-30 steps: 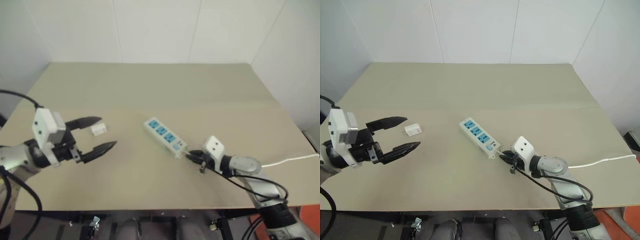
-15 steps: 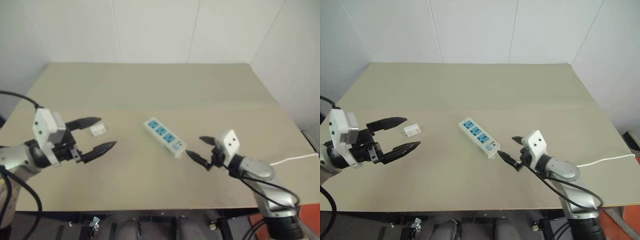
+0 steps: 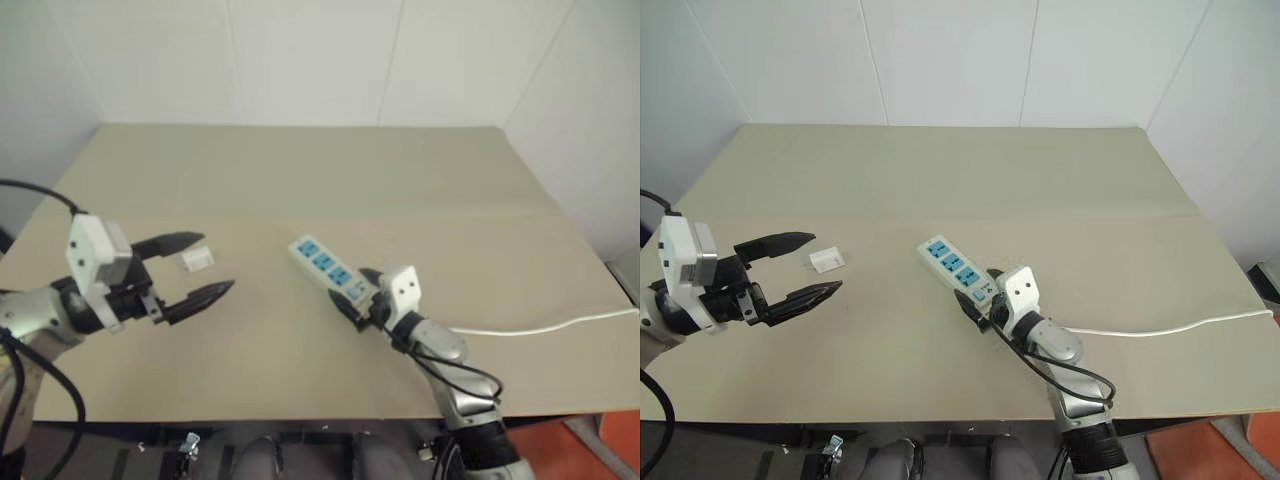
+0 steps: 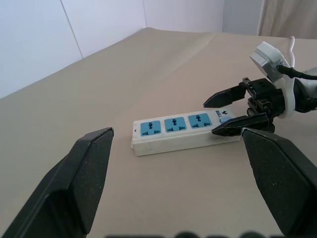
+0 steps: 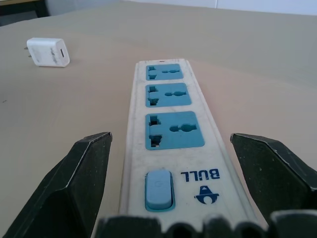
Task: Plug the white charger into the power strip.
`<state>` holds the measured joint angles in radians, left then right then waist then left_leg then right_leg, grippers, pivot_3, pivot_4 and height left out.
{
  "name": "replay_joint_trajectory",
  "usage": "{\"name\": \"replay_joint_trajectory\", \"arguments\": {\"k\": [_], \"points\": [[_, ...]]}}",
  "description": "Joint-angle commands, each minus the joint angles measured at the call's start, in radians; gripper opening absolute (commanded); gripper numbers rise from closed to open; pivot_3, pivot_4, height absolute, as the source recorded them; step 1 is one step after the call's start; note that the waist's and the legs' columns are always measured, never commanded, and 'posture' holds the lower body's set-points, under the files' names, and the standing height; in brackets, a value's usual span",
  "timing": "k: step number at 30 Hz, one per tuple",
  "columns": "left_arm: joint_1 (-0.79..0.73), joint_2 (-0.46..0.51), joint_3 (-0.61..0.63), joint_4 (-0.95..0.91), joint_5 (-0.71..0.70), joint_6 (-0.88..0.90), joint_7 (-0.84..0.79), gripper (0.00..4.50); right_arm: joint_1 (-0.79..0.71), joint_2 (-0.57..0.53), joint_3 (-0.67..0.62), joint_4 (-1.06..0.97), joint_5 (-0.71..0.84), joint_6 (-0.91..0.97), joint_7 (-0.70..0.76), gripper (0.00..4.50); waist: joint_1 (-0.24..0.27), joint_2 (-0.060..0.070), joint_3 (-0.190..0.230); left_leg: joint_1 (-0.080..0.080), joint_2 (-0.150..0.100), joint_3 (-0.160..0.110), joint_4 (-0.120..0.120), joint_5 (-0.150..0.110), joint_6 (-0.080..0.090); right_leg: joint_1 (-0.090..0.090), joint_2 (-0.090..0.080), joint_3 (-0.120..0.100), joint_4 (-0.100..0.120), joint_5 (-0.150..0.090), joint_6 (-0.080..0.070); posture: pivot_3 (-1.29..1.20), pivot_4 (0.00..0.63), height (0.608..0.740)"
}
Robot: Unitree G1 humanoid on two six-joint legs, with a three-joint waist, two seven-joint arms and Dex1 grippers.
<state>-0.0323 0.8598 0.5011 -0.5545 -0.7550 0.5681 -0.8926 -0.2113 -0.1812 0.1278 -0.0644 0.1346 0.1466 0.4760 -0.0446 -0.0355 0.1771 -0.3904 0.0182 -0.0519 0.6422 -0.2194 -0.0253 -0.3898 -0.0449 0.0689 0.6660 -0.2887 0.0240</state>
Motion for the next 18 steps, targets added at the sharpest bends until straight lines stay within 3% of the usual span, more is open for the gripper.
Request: {"name": "replay_joint_trajectory", "arguments": {"k": [1, 18], "points": [[0.004, 0.001, 0.026, -0.026, -0.024, -0.019, -0.001, 4.5, -0.014, 0.0, -0.009, 0.019, -0.01, -0.071, -0.003, 4.49, 0.0, 0.0, 0.0, 0.0, 0.0, 0.0, 0.0, 0.0, 0.0, 0.0, 0.0, 0.0, 0.0, 0.0, 0.0, 0.0, 0.15, 0.74], [0.009, 0.002, 0.022, -0.026, -0.036, -0.021, -0.001, 4.5, -0.003, -0.015, 0.018, 0.043, 0.01, 0.001, 0.048, 4.49, 0.0, 0.0, 0.0, 0.0, 0.0, 0.0, 0.0, 0.0, 0.0, 0.0, 0.0, 0.0, 0.0, 0.0, 0.0, 0.0, 0.15, 0.74]]}}
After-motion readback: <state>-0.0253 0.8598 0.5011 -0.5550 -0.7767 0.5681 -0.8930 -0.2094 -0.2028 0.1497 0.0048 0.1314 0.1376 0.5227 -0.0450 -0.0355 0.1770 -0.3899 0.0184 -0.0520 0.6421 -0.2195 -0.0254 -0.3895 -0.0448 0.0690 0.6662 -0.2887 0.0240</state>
